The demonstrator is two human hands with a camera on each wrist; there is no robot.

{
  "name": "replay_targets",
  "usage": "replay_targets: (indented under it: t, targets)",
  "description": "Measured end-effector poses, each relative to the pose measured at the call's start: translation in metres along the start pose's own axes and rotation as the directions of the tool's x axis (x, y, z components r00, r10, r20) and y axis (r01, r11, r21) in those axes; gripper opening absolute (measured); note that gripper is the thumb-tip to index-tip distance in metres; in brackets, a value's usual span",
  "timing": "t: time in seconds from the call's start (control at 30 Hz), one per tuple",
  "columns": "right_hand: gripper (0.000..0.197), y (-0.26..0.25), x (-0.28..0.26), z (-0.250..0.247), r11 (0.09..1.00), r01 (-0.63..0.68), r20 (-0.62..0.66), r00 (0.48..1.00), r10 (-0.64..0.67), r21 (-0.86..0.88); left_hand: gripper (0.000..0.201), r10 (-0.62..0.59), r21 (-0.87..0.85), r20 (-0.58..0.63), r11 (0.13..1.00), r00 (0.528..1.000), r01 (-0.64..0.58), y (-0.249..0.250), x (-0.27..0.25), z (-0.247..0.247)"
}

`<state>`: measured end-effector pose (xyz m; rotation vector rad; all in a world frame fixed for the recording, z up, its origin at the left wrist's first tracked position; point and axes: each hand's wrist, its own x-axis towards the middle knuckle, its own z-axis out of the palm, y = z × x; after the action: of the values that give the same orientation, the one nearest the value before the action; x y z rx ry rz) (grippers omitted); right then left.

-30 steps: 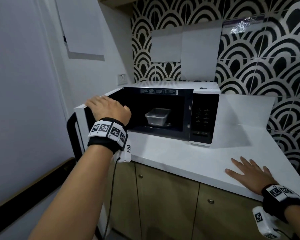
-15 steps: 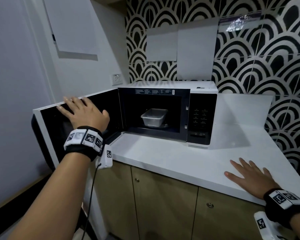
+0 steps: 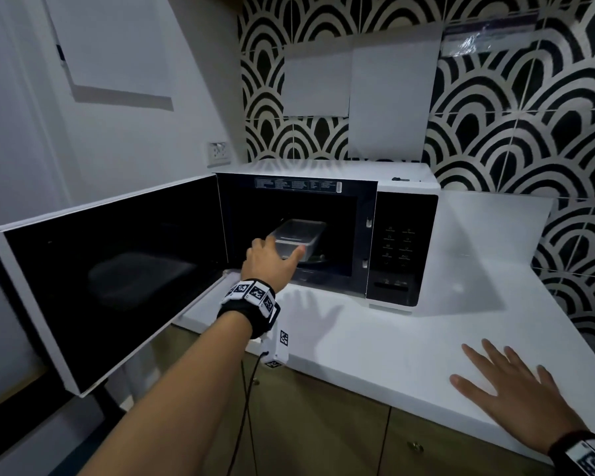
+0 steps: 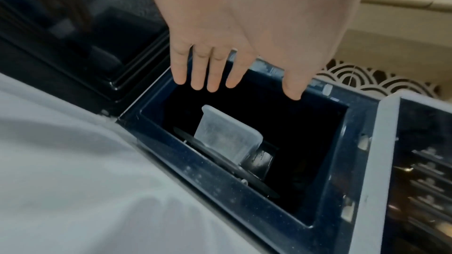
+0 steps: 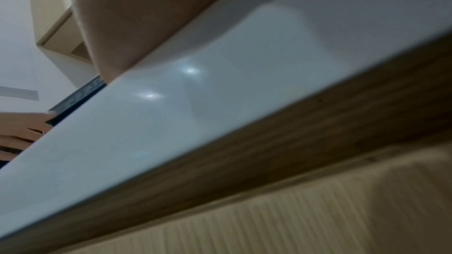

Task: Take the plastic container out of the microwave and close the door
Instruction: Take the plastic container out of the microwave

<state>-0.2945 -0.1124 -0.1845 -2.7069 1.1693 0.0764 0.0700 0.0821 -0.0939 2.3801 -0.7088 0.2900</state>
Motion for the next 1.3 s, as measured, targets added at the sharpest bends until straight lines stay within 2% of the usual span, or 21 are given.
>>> replay_targets:
  t: [0.2, 0.33, 0.43, 0.53, 0.7, 0.77, 0.87, 0.97, 1.3]
  targets:
    - [0.093, 0.0, 0.001, 0.002, 1.0, -0.01, -0.02, 1.0, 0.01, 0.003, 0.103, -0.097, -0.054, 0.001, 0.994, 0.995, 0.097, 0.006, 0.031, 0.036]
    - [0.099, -0.003, 0.003, 0.001, 0.999, -0.033, -0.039, 0.999, 0.033, -0.012, 0.124, -0.149, -0.083, 0.002, 0.985, 0.989, 0.149, 0.01, 0.046, 0.052]
    - [0.104, -0.006, 0.003, -0.001, 0.999, -0.034, -0.046, 0.998, 0.033, -0.023, 0.129, -0.16, -0.078, 0.03, 0.984, 0.987, 0.162, 0.015, 0.056, 0.057]
    - [0.107, -0.007, 0.002, -0.003, 0.999, -0.032, -0.049, 0.998, 0.031, -0.029, 0.125, -0.103, -0.022, 0.022, 0.994, 0.994, 0.103, 0.016, 0.063, 0.06]
    - [0.112, -0.006, 0.003, -0.003, 0.999, -0.031, -0.052, 0.998, 0.03, -0.033, 0.111, -0.029, 0.245, 0.026, 0.969, 0.999, 0.022, 0.018, 0.071, 0.063]
    - [0.111, -0.006, 0.003, -0.003, 0.999, -0.034, -0.048, 0.998, 0.033, -0.036, 0.102, -0.009, 0.301, 0.03, 0.954, 1.0, -0.001, 0.016, 0.074, 0.064]
    - [0.111, -0.007, 0.004, -0.003, 0.999, -0.035, -0.051, 0.998, 0.032, -0.042, 0.085, 0.044, 0.278, 0.017, 0.96, 0.999, -0.047, 0.012, 0.075, 0.065]
    - [0.112, -0.006, 0.004, -0.003, 0.999, -0.032, -0.059, 0.998, 0.03, -0.043, 0.076, 0.076, 0.266, 0.015, 0.961, 0.997, -0.077, 0.011, 0.075, 0.062]
    - [0.108, -0.007, 0.003, -0.003, 0.999, -0.037, -0.062, 0.997, 0.036, -0.026, 0.075, 0.134, 0.256, 0.062, 0.956, 0.989, -0.146, 0.011, 0.062, 0.048]
